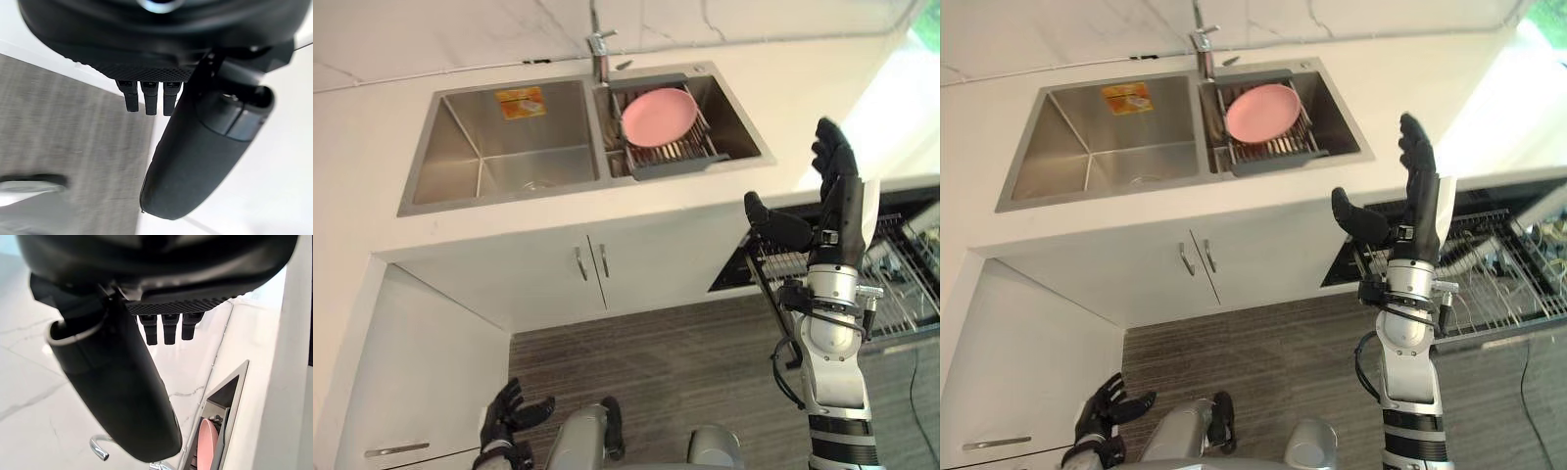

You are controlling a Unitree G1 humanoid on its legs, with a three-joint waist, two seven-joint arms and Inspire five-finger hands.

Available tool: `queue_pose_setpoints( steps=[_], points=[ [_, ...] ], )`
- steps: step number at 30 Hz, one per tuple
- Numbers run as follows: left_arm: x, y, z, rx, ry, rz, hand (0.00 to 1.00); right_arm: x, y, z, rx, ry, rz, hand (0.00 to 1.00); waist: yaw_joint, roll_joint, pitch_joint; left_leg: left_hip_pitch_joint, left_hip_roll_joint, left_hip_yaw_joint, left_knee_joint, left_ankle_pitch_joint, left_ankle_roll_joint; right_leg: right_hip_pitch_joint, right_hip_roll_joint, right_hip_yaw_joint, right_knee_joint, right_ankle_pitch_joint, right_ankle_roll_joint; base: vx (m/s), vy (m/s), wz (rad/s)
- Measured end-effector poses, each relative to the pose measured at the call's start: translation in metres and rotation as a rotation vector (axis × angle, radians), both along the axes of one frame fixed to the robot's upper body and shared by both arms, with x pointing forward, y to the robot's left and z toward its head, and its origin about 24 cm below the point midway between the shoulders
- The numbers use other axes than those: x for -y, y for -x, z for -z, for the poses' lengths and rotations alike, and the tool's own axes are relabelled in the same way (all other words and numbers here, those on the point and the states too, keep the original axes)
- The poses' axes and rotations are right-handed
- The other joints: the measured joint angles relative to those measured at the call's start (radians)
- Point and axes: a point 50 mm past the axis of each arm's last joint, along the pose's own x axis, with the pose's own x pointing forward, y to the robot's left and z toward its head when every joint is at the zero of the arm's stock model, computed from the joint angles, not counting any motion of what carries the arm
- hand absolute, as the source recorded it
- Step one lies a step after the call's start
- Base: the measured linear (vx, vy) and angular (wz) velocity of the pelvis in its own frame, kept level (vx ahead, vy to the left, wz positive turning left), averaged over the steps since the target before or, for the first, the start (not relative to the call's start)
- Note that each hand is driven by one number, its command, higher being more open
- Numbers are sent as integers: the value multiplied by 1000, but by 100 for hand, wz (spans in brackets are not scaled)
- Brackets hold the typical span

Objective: Walk over to the sink, pick up the cup, carry it to the dishwasher, place the cup inside the dishwasher, then close the dishwasher door

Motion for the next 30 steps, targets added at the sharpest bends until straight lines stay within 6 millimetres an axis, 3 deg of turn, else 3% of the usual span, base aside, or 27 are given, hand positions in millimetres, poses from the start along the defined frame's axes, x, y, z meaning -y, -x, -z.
queue_pose_setpoints(
  steps=[3, 4, 5, 6, 8, 11, 13, 15, 17, 18, 19, 23, 30],
  points=[
    [1, -10, -5, 43, -7, 11, 90, 4, 0, -6, 3, 91, 6, 90, -7, 0, -5, 39, 1, -38, -42, -4, -14, -66, 55, 2, -174, -4, 4, 249, -43, 35],
    [3, -14, -6, 52, -7, 22, 90, 8, 0, -8, 4, 122, 8, 90, -9, -3, -7, 48, 3, -53, -50, -8, -28, -85, 78, 10, -282, 23, 9, 352, -134, 47],
    [2, -15, -6, 50, -11, 36, 90, 10, 0, -10, 3, 140, 12, 90, -14, -14, -14, 54, -2, -69, -44, -21, -50, -93, 92, 29, -388, 125, 7, 295, -121, 51],
    [2, -14, -6, 45, -12, 37, 90, 11, 1, -9, -1, 142, 14, 90, -25, -22, -21, 57, -7, -84, -37, -31, -63, -85, 95, 37, -397, 188, 20, 416, -226, 49],
    [8, -7, 0, 20, 12, 27, 90, 12, 1, -7, -17, 159, 24, 90, -28, 28, -57, 57, 65, -116, -26, -65, -106, -43, 160, -7, -445, 175, 10, 415, -246, 21],
    [7, -5, 0, 20, 12, 10, 90, 14, 4, -4, -33, 156, 34, 90, -24, 36, -58, 29, 124, -130, 108, -73, -119, 29, 215, -36, -495, 160, -20, 287, -203, 7],
    [17, -3, 3, 20, 43, 3, 90, 13, 11, -3, -33, 158, 34, 90, 5, 51, -50, -41, 177, -133, 382, -46, -125, 137, 254, -35, -537, 143, -48, 284, -122, -11],
    [26, -4, 4, 24, 70, 3, 90, 10, 15, -9, 1, 156, 30, 90, 20, 51, -52, -79, 169, -136, 394, -80, -135, 174, 252, -20, -560, 140, -51, 240, -16, -22],
    [30, -7, 4, 33, 82, 5, 90, 8, 16, -16, 39, 164, 23, 90, 21, 56, -51, -113, 150, -152, 273, -82, -139, 178, 249, -8, -567, 139, -50, 161, 80, -23],
    [30, -6, 4, 28, 79, 11, 90, 8, 16, -16, 37, 165, 22, 90, 21, 63, -54, -94, 132, -168, 100, -8, -140, 179, 255, 2, -565, 132, -38, 150, 158, -23],
    [26, -5, 4, 22, 69, 12, 90, 8, 16, -12, 28, 148, 25, 90, 21, 50, -48, -67, 116, -178, 34, 49, -130, 189, 246, 21, -567, 120, -23, 116, 133, -19],
    [20, -3, 4, 13, 48, 17, 90, 9, 17, -3, -20, 149, 11, 90, 14, 39, -54, -31, 64, -164, -37, 67, -101, 203, 200, 60, -590, 115, -1, 70, 107, 6],
    [9, 7, 3, -26, -8, 49, 90, 12, 12, 16, -130, 161, -26, 90, 13, 33, -57, 13, 39, -125, -145, 108, -89, 203, 176, 92, -640, 138, 12, 41, 22, -12]
  ],
)
